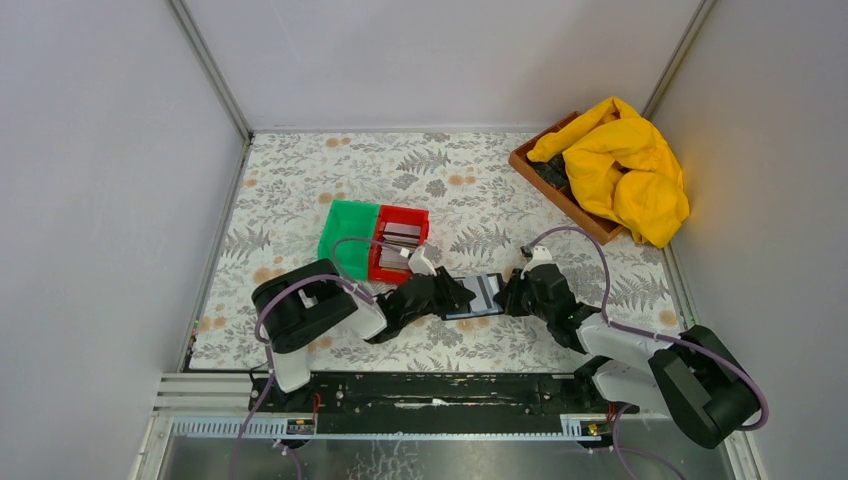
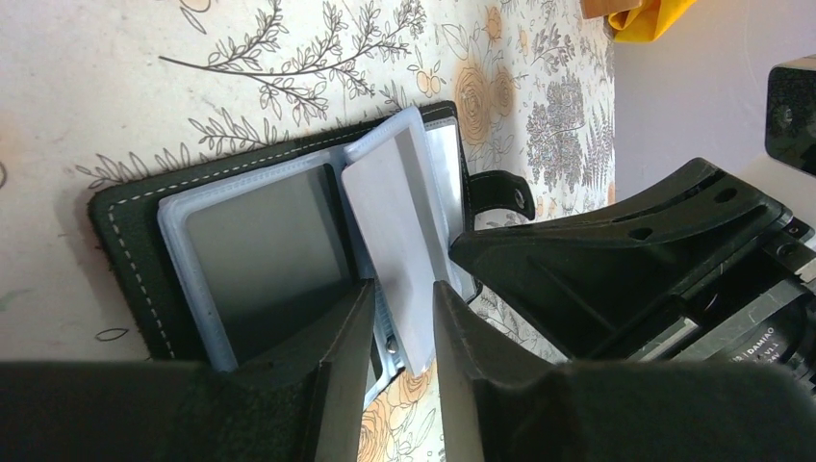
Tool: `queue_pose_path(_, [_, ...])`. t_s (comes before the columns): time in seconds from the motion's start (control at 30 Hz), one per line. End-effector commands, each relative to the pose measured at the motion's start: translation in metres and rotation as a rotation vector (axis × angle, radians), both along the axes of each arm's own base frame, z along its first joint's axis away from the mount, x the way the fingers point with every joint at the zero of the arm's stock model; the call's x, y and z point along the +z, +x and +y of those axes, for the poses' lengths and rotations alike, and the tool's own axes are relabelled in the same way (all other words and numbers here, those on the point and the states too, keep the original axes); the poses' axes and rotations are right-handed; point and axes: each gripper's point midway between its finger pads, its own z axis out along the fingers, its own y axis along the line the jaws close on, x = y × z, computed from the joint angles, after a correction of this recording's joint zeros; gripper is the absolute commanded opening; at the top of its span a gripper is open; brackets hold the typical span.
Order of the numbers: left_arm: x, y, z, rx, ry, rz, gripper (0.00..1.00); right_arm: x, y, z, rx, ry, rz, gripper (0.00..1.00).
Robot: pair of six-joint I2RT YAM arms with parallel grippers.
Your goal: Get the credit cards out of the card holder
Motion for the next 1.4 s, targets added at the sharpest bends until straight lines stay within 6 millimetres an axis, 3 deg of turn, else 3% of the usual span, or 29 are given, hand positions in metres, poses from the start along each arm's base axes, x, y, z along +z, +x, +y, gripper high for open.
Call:
queue_pose_path(0.0, [0.024,0.007,-0.001,0.027,-0.073,-0.049,0.35,-0.003,-0.001,0.001,0.004,-0.012,0.027,0.00])
queue_pose_path(0.2, [0.022,0.007,-0.003,0.019,-0.066,-0.048,0.27,-0.003,-0.001,0.001,0.004,-0.014,0.027,0.00])
queue_pose_path(0.4, [0.022,0.007,-0.006,0.007,-0.066,-0.046,0.01,-0.004,-0.001,0.001,0.003,-0.016,0.031,0.00])
queue_pose_path(0.63, [0.023,0.005,-0.006,-0.003,-0.061,-0.057,0.00,-0.005,-0.001,0.001,0.000,-0.016,0.032,0.00])
queue_pose_path(0.9, [0.028,0.008,0.020,0.013,-0.062,-0.057,0.00,-0.004,0.000,0.000,-0.002,-0.017,0.031,0.00])
queue_pose_path(1.37, [0.051,0.001,0.043,-0.001,-0.024,-0.125,0.00,-0.005,0.000,0.001,0.003,-0.019,0.030,0.00])
